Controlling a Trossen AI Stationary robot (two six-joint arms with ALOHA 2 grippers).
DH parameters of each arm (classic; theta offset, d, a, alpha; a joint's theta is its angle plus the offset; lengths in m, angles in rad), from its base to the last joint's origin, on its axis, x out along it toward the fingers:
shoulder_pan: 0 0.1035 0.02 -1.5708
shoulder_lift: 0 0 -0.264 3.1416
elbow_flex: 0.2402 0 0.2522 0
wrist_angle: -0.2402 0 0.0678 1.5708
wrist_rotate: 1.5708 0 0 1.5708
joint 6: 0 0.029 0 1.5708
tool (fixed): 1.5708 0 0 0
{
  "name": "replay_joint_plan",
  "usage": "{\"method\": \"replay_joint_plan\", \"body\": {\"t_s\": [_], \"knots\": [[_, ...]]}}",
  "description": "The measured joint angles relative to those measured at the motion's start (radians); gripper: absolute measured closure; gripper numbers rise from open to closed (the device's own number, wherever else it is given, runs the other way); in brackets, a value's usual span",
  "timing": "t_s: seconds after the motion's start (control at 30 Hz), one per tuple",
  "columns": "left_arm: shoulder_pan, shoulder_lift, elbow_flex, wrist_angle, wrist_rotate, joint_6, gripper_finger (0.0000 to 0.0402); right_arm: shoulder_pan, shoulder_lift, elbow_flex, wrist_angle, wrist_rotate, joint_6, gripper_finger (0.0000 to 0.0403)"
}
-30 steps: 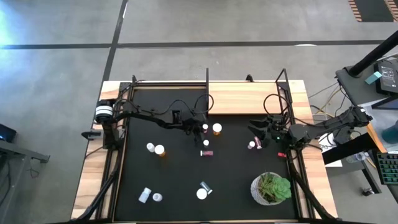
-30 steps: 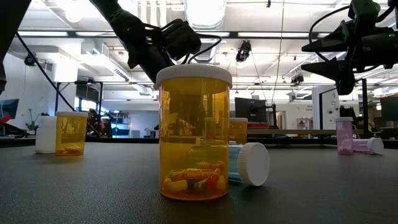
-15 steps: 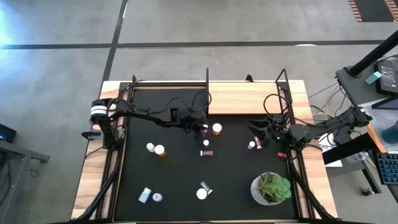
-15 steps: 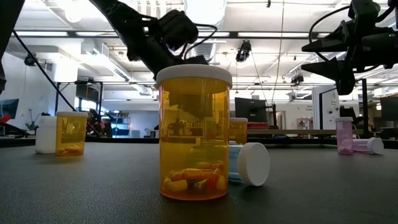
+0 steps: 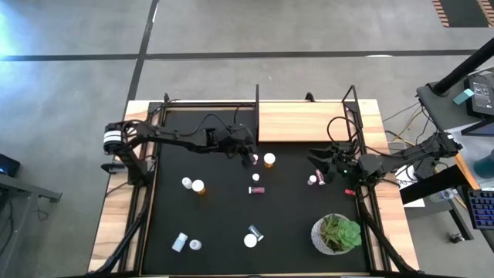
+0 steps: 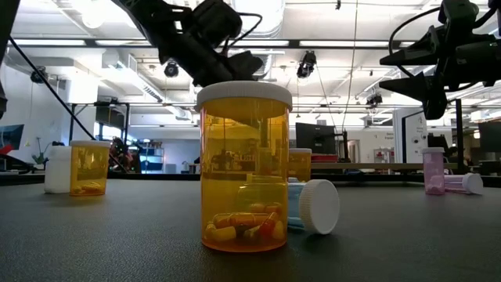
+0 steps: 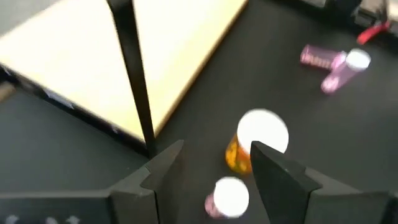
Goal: Pick and place medicine bottles onto shelf by color
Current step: Put the middle pink pill bottle on the shelf
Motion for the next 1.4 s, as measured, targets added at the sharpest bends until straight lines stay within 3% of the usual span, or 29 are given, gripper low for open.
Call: {"method": "replay_joint_plan", "body": {"t_s": [0.23, 0.33, 0.53, 0.7, 0.8, 1.0, 1.1, 1.23, 1.4], "knots": [[0.031, -0.088, 0.000, 0.099, 0.000, 0.000, 0.0237, 0.000, 0.000, 0.000, 0.065, 0.001, 0.097, 0.0188], [0.039, -0.133, 0.000, 0.150, -0.003, 0.000, 0.0237, 0.000, 0.001, 0.000, 0.175, 0.001, 0.285, 0.0188], [0.043, -0.203, -0.001, 0.223, -0.004, 0.000, 0.0237, 0.000, -0.002, 0.000, 0.424, 0.004, 0.830, 0.0188], [0.044, -0.231, -0.005, 0.226, -0.008, 0.008, 0.0237, -0.004, -0.001, 0.000, 0.489, 0.006, 0.972, 0.0188], [0.044, -0.232, -0.005, 0.225, -0.036, 0.034, 0.0237, -0.004, 0.005, 0.000, 0.469, 0.011, 0.843, 0.0188], [0.046, -0.219, -0.005, 0.228, -0.072, 0.056, 0.0237, -0.004, 0.041, 0.000, 0.337, 0.028, 0.205, 0.0188], [0.046, -0.216, -0.006, 0.227, -0.072, 0.056, 0.0237, -0.006, 0.063, 0.000, 0.329, 0.033, -0.015, 0.0188], [0.047, -0.214, -0.007, 0.228, -0.072, 0.056, 0.0237, -0.010, 0.072, 0.001, 0.385, 0.145, -0.030, 0.0188], [0.049, -0.214, -0.007, 0.228, -0.071, 0.055, 0.0237, -0.011, 0.071, 0.032, 0.385, 0.164, 0.070, 0.0188]]}}
